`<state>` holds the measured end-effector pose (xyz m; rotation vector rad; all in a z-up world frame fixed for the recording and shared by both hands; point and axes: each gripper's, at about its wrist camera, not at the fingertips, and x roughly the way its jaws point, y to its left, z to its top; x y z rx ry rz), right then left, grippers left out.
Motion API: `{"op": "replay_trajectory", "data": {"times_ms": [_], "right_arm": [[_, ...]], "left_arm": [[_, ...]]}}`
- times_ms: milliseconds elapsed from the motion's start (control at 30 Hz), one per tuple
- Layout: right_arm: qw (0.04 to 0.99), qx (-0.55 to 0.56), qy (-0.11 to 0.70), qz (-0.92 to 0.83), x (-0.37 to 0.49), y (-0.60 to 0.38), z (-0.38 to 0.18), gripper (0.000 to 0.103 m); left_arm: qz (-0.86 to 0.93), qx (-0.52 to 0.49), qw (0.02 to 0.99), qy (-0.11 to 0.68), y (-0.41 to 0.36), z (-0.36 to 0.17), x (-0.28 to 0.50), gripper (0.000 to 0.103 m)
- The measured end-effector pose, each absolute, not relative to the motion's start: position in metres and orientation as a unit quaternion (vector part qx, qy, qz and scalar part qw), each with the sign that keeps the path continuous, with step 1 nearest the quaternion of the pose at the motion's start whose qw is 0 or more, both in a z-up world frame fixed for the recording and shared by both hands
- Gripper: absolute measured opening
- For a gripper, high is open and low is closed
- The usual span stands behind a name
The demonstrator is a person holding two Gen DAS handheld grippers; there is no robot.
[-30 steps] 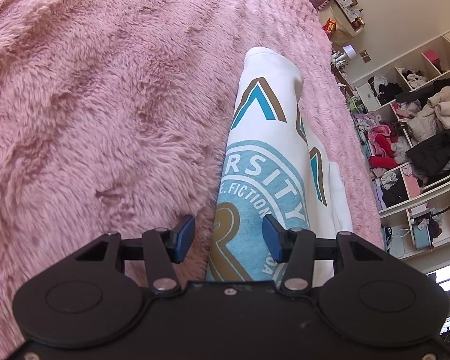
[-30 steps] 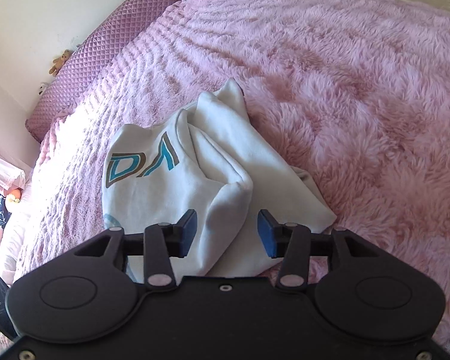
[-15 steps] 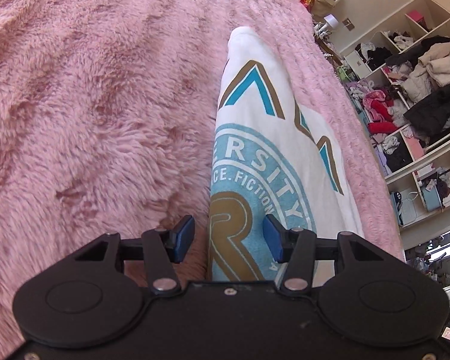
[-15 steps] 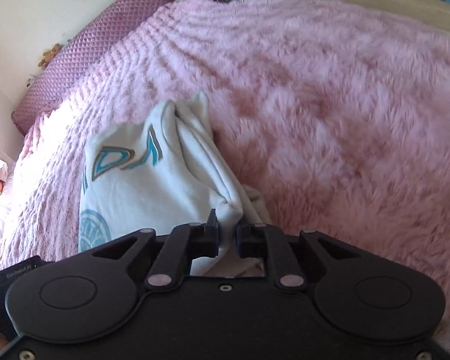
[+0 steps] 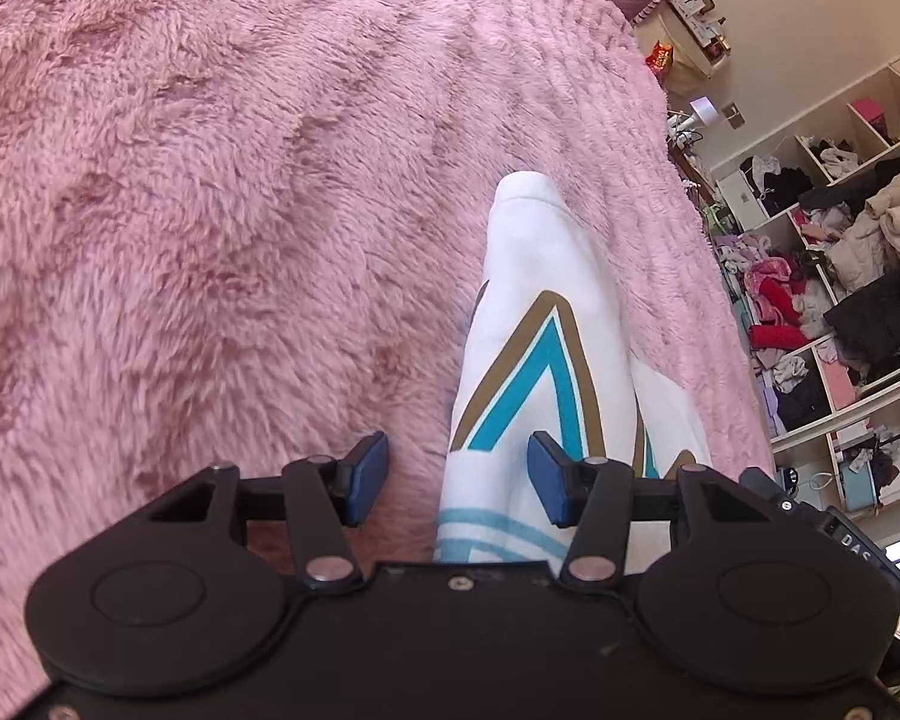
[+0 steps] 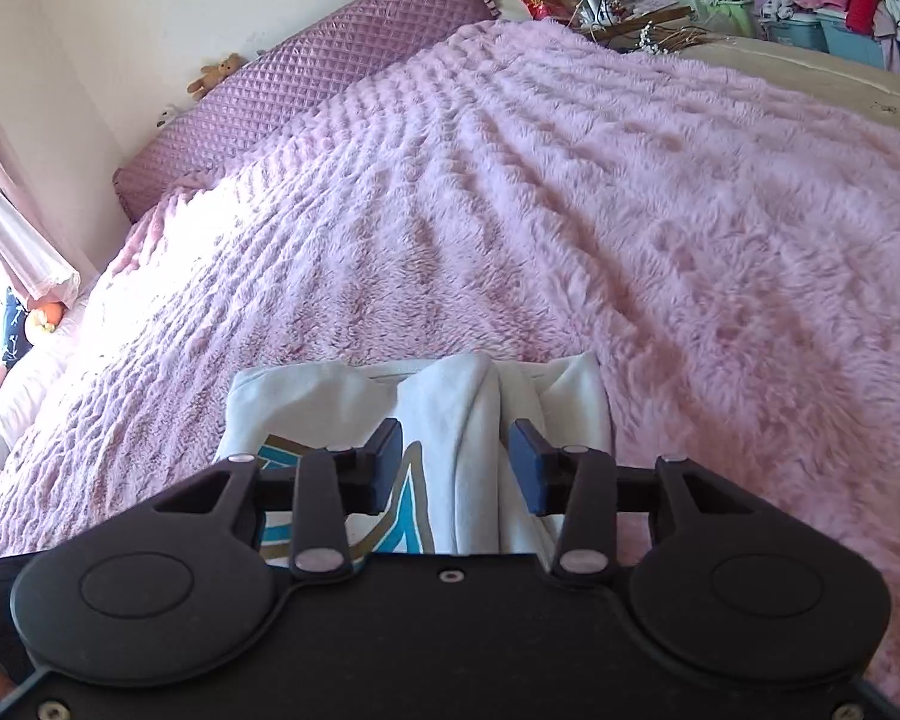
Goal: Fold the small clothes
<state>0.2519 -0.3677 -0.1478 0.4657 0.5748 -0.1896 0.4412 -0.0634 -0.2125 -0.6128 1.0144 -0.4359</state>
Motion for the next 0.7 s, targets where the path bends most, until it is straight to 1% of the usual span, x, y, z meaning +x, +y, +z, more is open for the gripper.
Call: {"op": "replay_trajectory", "data": {"times_ms": [100,133,167,200,267,333,400,433,467,533,567,600,700], "right_arm": [[0.920,0.223,0.310,-0.085,0.281,-0.367,-0.161,0.041],[0.918,0.217,0.318,-0.091,0.285,-0.365,-0.164,0.037],[0.919,0.207,0.318,-0.104,0.286,-0.364,-0.165,0.020],[0.920,0.206,0.312,-0.114,0.284,-0.364,-0.162,0.019],[0.928,0.192,0.285,-0.142,0.269,-0.360,-0.149,0.003],[0.930,0.190,0.270,-0.163,0.256,-0.361,-0.145,0.002],[0.921,0.185,0.290,-0.183,0.261,-0.368,-0.160,0.002],[0.916,0.180,0.304,-0.189,0.266,-0.372,-0.170,0.005],[0.912,0.189,0.311,-0.187,0.267,-0.376,-0.176,0.015],[0.910,0.228,0.295,-0.182,0.257,-0.385,-0.173,0.023],[0.910,0.241,0.287,-0.175,0.248,-0.387,-0.167,0.031],[0.911,0.253,0.281,-0.163,0.234,-0.387,-0.158,0.035],[0.921,0.244,0.266,-0.145,0.179,-0.377,-0.137,0.035]], "left_arm": [[-0.202,-0.289,0.805,0.477,-0.074,-0.213,0.453,0.051],[-0.201,-0.287,0.806,0.478,-0.077,-0.213,0.455,0.051],[-0.200,-0.285,0.807,0.478,-0.079,-0.213,0.456,0.051],[-0.199,-0.285,0.807,0.478,-0.082,-0.213,0.457,0.051],[-0.201,-0.286,0.806,0.477,-0.084,-0.211,0.457,0.051],[-0.211,-0.287,0.806,0.472,-0.086,-0.211,0.457,0.053],[-0.209,-0.278,0.808,0.475,-0.089,-0.216,0.455,0.057],[-0.206,-0.276,0.809,0.476,-0.091,-0.216,0.455,0.057],[-0.203,-0.276,0.809,0.477,-0.092,-0.215,0.455,0.055],[-0.204,-0.277,0.806,0.481,-0.090,-0.208,0.454,0.054],[-0.210,-0.276,0.806,0.480,-0.087,-0.204,0.452,0.054],[-0.220,-0.269,0.808,0.476,-0.082,-0.200,0.446,0.054],[-0.245,-0.257,0.805,0.475,-0.065,-0.191,0.417,0.055]]}}
